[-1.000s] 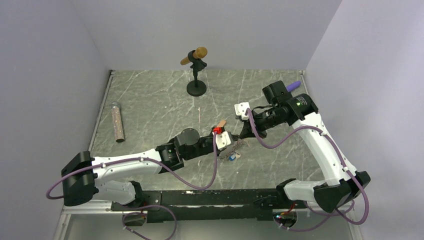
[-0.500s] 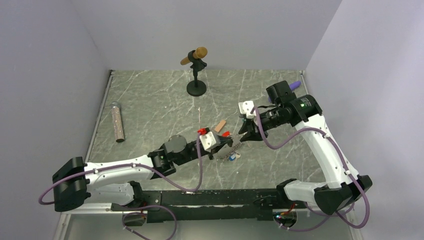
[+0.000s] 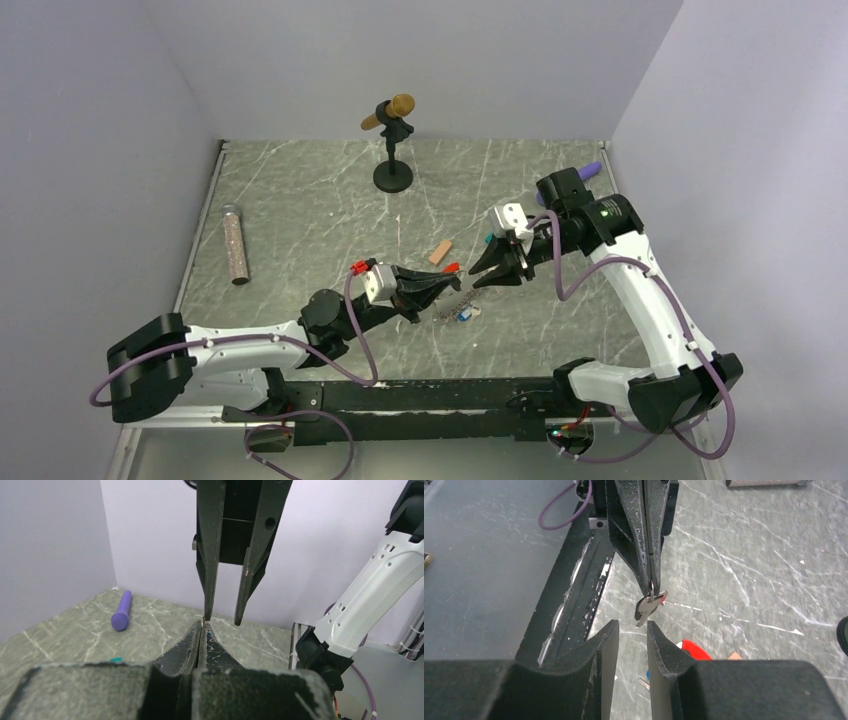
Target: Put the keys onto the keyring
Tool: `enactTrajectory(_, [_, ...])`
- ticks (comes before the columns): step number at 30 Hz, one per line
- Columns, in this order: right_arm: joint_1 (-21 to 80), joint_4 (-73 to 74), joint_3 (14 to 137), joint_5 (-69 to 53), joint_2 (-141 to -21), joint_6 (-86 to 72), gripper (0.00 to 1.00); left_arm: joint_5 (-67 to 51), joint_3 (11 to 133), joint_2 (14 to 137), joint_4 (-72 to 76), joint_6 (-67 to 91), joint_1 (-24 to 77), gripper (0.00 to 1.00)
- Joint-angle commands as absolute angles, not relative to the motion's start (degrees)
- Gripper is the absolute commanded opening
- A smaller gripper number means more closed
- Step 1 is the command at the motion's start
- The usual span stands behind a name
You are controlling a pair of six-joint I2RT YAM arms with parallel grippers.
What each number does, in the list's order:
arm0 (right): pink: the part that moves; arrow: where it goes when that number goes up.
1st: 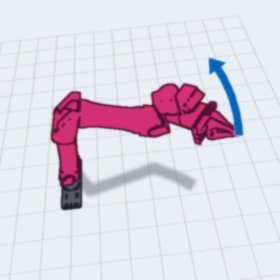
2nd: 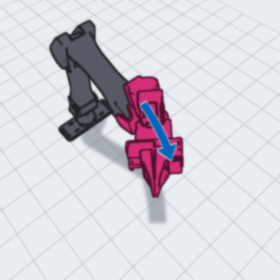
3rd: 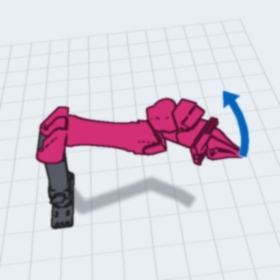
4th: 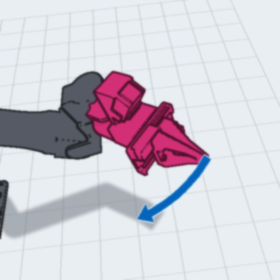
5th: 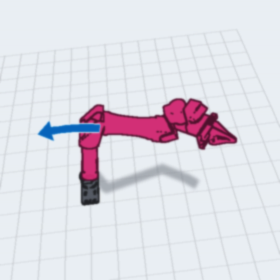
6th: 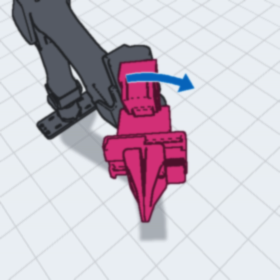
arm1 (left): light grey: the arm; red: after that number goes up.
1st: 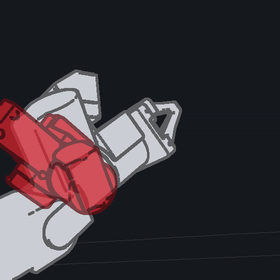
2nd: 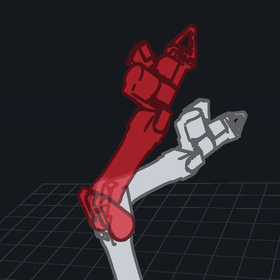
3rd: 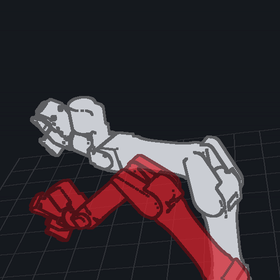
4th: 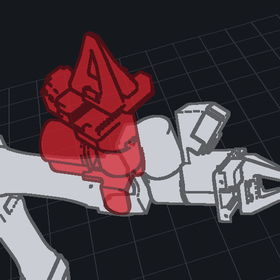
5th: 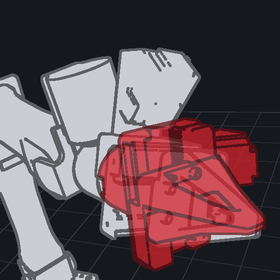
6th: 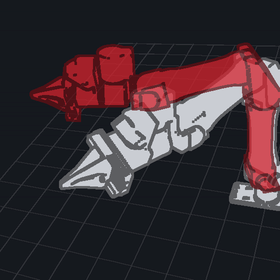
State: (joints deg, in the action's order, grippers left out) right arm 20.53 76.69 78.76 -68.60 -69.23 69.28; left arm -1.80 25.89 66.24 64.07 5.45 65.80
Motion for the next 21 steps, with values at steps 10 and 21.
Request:
enactTrajectory(10, [20.29,71.15,78.19,-75.34,-69.99,68.04,0.31,-5.40,28.24,68.63,71.61,8.07,65.66,0.00])
enactTrajectory(21, [20.29,71.49,77.43,-77.09,-70.51,67.92,0.22,-5.43,29.13,69.63,71.63,8.25,65.65,0.00])
